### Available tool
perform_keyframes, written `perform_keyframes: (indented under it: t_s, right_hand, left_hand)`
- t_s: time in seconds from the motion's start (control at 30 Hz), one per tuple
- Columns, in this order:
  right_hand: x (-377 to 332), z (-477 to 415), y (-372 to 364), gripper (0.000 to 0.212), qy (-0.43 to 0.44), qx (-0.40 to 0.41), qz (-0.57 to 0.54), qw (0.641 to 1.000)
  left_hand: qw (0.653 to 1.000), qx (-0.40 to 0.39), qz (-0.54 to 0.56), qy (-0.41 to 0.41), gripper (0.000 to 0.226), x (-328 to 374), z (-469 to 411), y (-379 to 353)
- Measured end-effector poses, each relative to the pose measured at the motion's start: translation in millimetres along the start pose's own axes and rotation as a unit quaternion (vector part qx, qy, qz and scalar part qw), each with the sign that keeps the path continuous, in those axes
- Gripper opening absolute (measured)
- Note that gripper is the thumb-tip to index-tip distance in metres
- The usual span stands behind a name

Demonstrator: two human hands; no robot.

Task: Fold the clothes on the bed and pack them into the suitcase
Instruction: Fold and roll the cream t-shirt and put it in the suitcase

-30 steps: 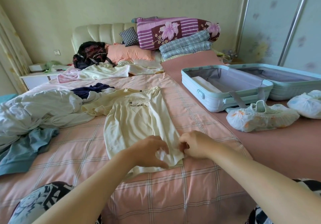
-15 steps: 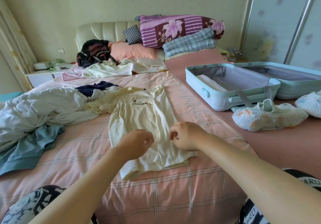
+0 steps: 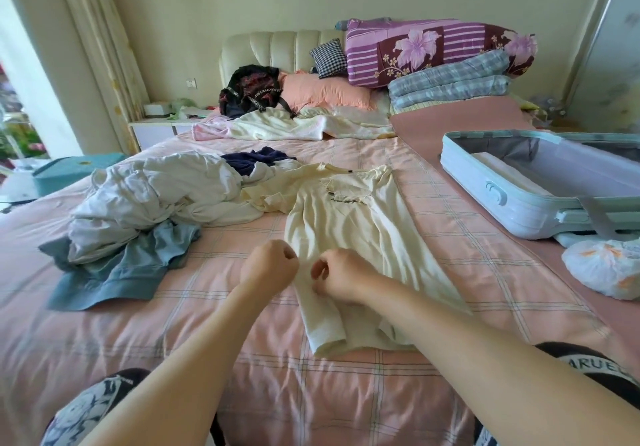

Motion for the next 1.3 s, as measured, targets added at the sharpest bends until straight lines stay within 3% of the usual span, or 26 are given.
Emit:
perform_keyframes:
  t_s: [0.1,0.2,0.27,0.37,0.43,0.57,0.8,0.9,0.97,1.03,1.1,1.17,1.23,1.3]
  right_hand:
    - [-2,-8,6,0.015,0.004,0.004,-0.028,1.000]
    - [6,-9,7,0.017,-0.010,-0.120,0.068,0.990]
    - [11,-13,11,0.018,-0.020,-0.160,0.057,0.985]
    - [6,-32,26,0.015,-0.019,-0.098,-0.009,0.995]
    - [-1,-55,37,0.018,-0.013,-0.042,-0.014,0.999]
    - [-22,-114,43,0.018,0.021,0.024,0.026,0.999]
    - [-46,-228,20,0.061,0.072,0.020,0.085,0.994]
    - [-49,-266,-1,0.066,0.079,-0.001,0.130,0.988]
    - [-46,-284,-11,0.057,0.082,0.012,0.171,0.982]
    - [-39,-299,-10,0.038,0.064,0.039,0.121,0.990]
    - [-28,-308,5,0.021,0.038,0.080,-0.012,0.996]
    - [-18,-310,34,0.023,0.032,0.144,-0.118,0.982]
    - [-4,-307,69,0.029,0.012,0.206,-0.162,0.965]
    - [17,-305,101,0.024,-0.024,0.255,-0.185,0.949]
  left_hand:
    - [0.998,-0.011,-0.059,-0.017,0.011,5,-3,8]
    - [0.977,-0.141,-0.154,-0.047,0.021,3,-12,4]
    - [0.974,-0.186,-0.123,-0.040,0.025,-1,-25,3]
    - [0.990,-0.130,-0.045,-0.026,0.018,-5,-61,13]
    - [0.994,-0.080,-0.059,-0.041,0.015,-7,-85,20]
    - [0.991,-0.045,-0.114,-0.049,0.038,-24,-133,26]
    - [0.948,-0.025,-0.291,-0.125,0.061,-61,-213,24]
    - [0.919,-0.011,-0.364,-0.152,0.050,-65,-239,18]
    - [0.907,0.015,-0.383,-0.174,0.035,-65,-254,16]
    - [0.916,0.025,-0.354,-0.185,0.027,-61,-268,17]
    - [0.926,0.046,-0.318,-0.199,0.024,-52,-282,22]
    - [0.937,0.072,-0.273,-0.206,0.024,-36,-295,27]
    - [0.968,0.105,-0.136,-0.180,0.026,-13,-306,35]
    - [0.975,0.123,0.021,-0.184,0.032,20,-315,38]
Point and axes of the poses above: each hand's wrist, its own z-axis away from the middle knuckle, its own y-axis out of the back of the hand, x = y × z, the point moved 3 cm from there along -z, towards the middle knuckle, and after that the axes turned 5 degrees about -z, right-handed, at the moved point
